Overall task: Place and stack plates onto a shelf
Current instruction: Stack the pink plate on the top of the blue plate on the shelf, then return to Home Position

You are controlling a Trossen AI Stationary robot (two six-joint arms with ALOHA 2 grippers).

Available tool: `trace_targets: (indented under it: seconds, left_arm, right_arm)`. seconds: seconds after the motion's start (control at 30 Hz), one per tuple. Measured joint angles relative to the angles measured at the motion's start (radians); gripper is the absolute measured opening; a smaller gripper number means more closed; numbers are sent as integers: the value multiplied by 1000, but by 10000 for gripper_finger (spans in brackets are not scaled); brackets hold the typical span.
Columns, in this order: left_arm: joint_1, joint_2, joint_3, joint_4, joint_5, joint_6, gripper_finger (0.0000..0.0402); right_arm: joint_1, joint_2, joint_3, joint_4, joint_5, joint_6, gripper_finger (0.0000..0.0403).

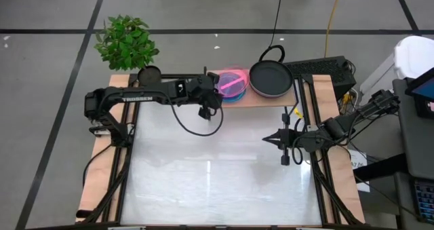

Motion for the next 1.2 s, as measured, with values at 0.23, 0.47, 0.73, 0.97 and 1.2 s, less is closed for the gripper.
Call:
trace_targets:
  seconds: [0.23, 0.47, 0.73, 0.97, 1.2]
  left_arm:
    - [0, 42, 2, 14, -1, -16, 29]
    - [0, 42, -1, -3, -9, -74, 61]
    - [-2, 43, -1, -8, -51, -154, 92]
    - [-27, 21, 0, -39, -51, -238, 94]
    - [-56, -25, 1, -39, -51, -430, 94]
  right_arm:
    - [0, 0, 0, -2, 0, 2, 0]
    - [1, 0, 0, -5, 0, 0, 0]
    - [1, 0, 0, -5, -1, 1, 0]
    - [1, 0, 0, -5, -1, 2, 0]
    - [1, 0, 0, -3, -1, -27, 0]
